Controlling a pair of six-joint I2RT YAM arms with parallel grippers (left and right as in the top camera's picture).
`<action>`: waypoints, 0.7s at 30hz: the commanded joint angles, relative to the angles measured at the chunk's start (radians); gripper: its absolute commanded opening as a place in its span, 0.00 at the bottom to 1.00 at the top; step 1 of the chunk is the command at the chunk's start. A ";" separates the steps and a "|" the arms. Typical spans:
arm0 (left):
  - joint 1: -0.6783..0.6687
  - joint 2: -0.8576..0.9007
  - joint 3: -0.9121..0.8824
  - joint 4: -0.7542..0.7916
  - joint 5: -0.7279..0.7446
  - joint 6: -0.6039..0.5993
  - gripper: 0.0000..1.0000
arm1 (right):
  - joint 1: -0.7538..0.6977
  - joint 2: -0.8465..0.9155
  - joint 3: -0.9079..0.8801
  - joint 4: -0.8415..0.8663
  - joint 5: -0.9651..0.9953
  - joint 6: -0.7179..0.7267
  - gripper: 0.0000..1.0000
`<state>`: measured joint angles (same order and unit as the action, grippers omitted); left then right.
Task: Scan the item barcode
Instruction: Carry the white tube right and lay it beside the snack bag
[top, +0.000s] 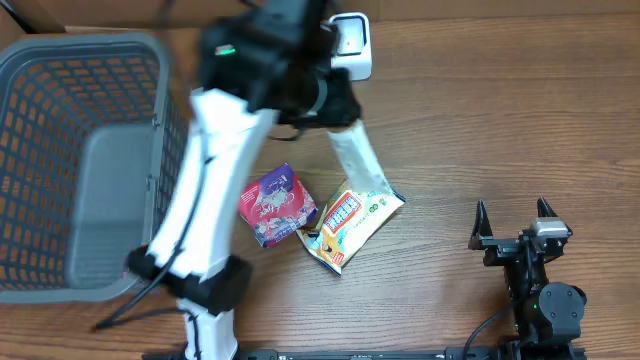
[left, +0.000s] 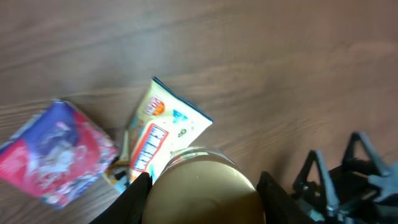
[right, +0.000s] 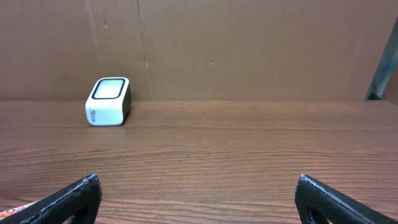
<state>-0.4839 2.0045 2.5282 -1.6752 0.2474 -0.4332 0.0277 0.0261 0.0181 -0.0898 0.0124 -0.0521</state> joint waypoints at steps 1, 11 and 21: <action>-0.085 0.090 0.026 0.017 0.016 0.013 0.04 | -0.002 -0.006 -0.010 0.008 0.008 0.004 1.00; -0.244 0.295 0.026 0.079 0.016 0.002 0.07 | -0.002 -0.006 -0.010 0.008 0.008 0.004 1.00; -0.263 0.391 0.026 0.204 0.015 -0.001 0.56 | -0.002 -0.006 -0.010 0.008 0.008 0.004 1.00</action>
<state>-0.7502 2.3734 2.5282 -1.4998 0.2569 -0.4335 0.0273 0.0261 0.0181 -0.0895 0.0120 -0.0525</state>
